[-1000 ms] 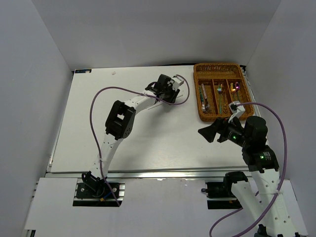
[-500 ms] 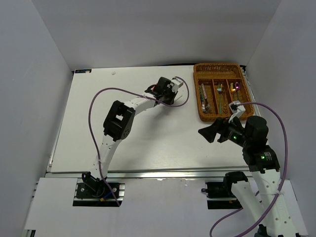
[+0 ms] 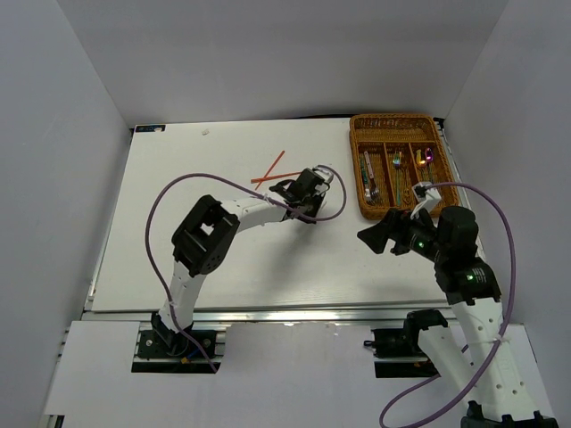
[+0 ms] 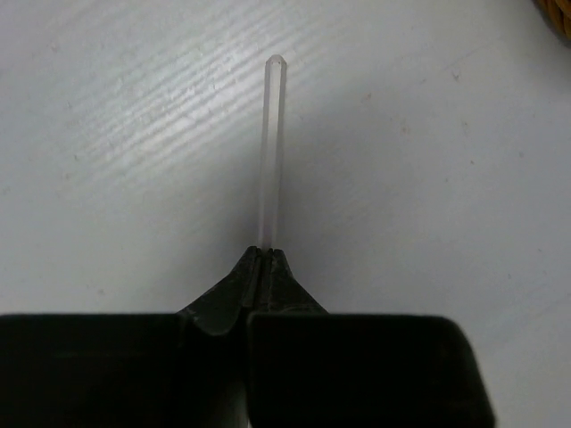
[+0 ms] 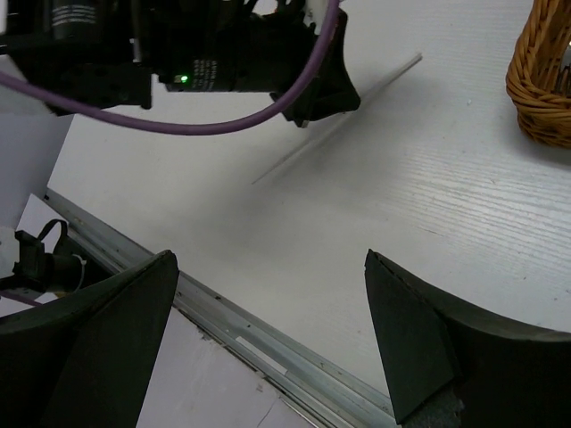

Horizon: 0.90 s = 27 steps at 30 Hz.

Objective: Sort the eating utensils into containers

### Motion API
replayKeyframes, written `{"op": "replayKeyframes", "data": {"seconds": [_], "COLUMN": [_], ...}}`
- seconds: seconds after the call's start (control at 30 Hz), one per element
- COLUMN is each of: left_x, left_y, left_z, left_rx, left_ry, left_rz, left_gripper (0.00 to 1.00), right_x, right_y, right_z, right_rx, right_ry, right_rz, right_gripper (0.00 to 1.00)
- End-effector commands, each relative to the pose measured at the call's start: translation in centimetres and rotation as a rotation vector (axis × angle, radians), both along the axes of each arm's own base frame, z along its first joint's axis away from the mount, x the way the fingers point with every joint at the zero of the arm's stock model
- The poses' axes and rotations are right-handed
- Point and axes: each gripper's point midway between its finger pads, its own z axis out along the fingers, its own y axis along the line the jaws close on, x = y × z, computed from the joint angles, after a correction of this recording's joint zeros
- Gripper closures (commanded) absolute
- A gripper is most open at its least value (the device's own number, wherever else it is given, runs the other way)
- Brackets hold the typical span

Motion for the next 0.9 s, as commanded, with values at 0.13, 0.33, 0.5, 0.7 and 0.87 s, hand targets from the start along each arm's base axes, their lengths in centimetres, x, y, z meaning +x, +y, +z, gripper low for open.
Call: {"op": "replayKeyframes", "data": {"seconds": [0.13, 0.33, 0.5, 0.7, 0.87], "left_x": [-1.7, -2.6, -4.6, -7.0, -8.1], "left_y": [1.6, 1.2, -0.1, -1.6, -2.0], "left_z": [5.1, 8.6, 10.8, 14.3, 16.2], "left_rx": [-0.026, -0.119, -0.228, -0.375, -0.456], "left_ry": [-0.027, -0.064, -0.061, -0.055, -0.055], "left_rz": [0.121, 0.149, 0.124, 0.083, 0.061], "left_gripper": [1.0, 1.0, 1.0, 1.0, 1.0], "right_x": [1.1, 2.4, 4.2, 7.2, 9.4], "right_y": [-0.5, -0.6, -0.3, -0.2, 1.2], "right_z": [-0.7, -3.1, -4.7, -2.9, -2.8], "right_rx": [-0.006, 0.056, 0.263, 0.451, 0.474], "right_ry": [0.001, 0.072, 0.155, 0.111, 0.144], "right_rz": [-0.055, -0.143, -0.284, -0.374, -0.349], "right_gripper": [0.11, 0.11, 0.11, 0.14, 0.14]}}
